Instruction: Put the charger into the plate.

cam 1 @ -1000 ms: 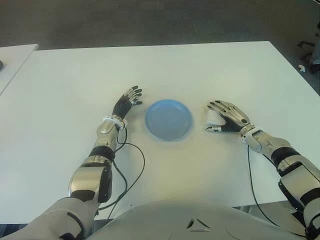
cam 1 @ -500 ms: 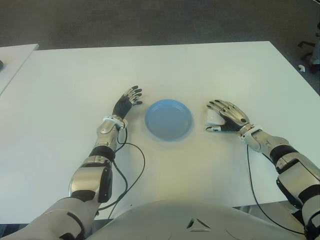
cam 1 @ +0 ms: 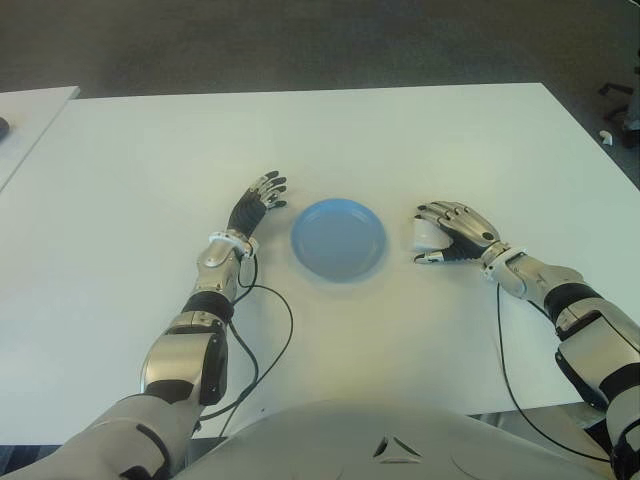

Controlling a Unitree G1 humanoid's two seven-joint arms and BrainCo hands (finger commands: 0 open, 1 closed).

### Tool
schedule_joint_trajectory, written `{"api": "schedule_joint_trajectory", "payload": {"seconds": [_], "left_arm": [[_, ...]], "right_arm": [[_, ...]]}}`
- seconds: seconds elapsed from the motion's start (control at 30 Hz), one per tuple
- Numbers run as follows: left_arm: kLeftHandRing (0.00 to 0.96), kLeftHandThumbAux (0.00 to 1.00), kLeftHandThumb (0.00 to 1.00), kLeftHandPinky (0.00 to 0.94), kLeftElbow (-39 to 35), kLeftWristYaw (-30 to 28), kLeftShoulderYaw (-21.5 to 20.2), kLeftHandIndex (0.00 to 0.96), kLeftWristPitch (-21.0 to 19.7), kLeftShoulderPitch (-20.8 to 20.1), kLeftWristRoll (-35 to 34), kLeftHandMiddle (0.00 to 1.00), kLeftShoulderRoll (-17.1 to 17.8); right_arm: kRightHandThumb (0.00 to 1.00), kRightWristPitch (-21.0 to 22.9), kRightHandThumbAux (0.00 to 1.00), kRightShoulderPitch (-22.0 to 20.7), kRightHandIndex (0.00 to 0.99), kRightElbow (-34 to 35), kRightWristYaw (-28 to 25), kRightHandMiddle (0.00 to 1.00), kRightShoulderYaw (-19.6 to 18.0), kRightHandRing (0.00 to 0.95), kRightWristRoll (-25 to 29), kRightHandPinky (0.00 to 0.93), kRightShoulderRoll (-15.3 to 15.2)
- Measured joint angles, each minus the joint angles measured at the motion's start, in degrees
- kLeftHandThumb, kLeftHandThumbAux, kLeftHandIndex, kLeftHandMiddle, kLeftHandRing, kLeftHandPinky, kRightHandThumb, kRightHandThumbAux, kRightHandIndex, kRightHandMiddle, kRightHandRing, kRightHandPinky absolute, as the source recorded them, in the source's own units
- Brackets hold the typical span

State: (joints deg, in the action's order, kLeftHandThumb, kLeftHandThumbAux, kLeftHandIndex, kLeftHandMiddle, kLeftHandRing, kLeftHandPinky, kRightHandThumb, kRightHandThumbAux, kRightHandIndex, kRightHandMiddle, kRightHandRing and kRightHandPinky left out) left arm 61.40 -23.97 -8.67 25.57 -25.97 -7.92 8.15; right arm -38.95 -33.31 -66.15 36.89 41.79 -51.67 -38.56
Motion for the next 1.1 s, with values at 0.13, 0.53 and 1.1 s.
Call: {"api": "schedule_joint_trajectory", "payload": {"seconds": [0.13,0.53,1.1], "left_arm": [[0.136,0.566,0.0,0.121,0.0,0.02,-0.05,0.133,-0.05,-0.04,-0.01,0.162,-0.2],[0.146,0.59,0.0,0.138,-0.05,0.09,-0.35,0.134,-0.12,-0.1,-0.21,0.166,-0.85],[0.126,0.591,0.0,0.092,-0.57,0.09,-0.88,0.122,-0.54,-0.1,-0.62,0.151,-1.49]], "right_arm": [[0.691,1.02,0.678,-0.7,0.432,0.74,0.77,0.744,0.37,0.749,-0.47,0.777,-0.02],[0.733,5.05,0.709,-0.93,0.44,4.33,-1.66,0.831,0.2,0.824,-0.77,0.835,-0.46],[0.739,5.6,0.709,0.7,0.439,9.19,-9.48,0.849,-4.03,0.848,1.64,0.85,-1.37]]}}
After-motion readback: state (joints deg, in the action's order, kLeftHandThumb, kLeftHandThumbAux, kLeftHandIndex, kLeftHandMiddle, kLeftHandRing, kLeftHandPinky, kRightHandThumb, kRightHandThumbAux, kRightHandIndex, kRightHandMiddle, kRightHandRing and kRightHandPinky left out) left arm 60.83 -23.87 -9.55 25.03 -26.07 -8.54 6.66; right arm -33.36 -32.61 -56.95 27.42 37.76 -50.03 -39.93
